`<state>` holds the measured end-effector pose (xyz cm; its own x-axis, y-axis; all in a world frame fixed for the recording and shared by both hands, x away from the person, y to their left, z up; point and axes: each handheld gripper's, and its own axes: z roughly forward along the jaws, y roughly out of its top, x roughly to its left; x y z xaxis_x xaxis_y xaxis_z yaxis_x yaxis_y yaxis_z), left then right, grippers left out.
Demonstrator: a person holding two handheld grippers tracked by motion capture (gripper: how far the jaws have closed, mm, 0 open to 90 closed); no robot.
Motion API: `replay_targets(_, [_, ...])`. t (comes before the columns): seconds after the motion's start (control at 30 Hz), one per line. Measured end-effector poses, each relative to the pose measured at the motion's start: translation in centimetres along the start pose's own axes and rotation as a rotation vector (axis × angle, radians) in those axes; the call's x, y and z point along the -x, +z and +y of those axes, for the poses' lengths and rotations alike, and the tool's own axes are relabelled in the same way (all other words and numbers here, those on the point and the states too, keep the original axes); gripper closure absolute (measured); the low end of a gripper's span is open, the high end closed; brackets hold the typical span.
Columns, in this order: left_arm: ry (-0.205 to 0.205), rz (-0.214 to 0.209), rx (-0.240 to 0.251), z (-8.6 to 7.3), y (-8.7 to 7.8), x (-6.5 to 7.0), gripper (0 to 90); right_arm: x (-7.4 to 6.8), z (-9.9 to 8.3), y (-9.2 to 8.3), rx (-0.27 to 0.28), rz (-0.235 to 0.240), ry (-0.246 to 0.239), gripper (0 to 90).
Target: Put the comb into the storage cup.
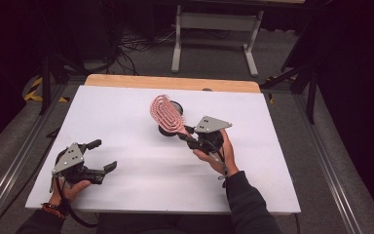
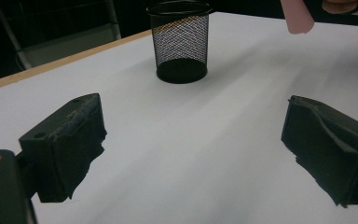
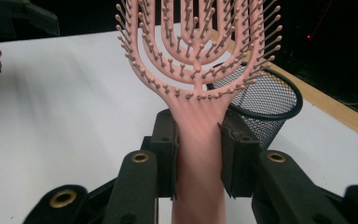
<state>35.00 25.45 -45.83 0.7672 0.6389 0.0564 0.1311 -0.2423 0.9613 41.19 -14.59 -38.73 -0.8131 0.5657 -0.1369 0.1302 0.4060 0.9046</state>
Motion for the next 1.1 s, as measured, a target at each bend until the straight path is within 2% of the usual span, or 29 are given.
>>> replay_targets(0.5, [0.007, -0.004, 0.001, 0.0, 0.0, 0.0, 7.2, 0.1, 0.6, -1.6, 0.130, -0.062, 0.017, 69.9])
replay_targets(0.53, [0.005, 0.000, -0.001, 0.0, 0.0, 0.0, 7.2, 0.2, 0.7, -1.8, 0.152, -0.073, 0.033, 69.9])
replay_targets(0.77, [0.009, -0.009, 0.003, 0.0, 0.0, 0.0, 7.2, 0.4, 0.9, -1.9, 0.199, -0.103, 0.042, 70.0])
replay_targets(0.8, [0.008, -0.012, 0.000, -0.1, 0.1, 0.0, 7.3, 0.7, 1.0, -2.0, 0.222, -0.109, 0.050, 70.0])
replay_targets(1.1, [0.007, -0.005, -0.002, -0.1, 0.0, -0.1, 7.5, 1.6, 1.3, -1.4, 0.260, -0.127, 0.092, 69.9])
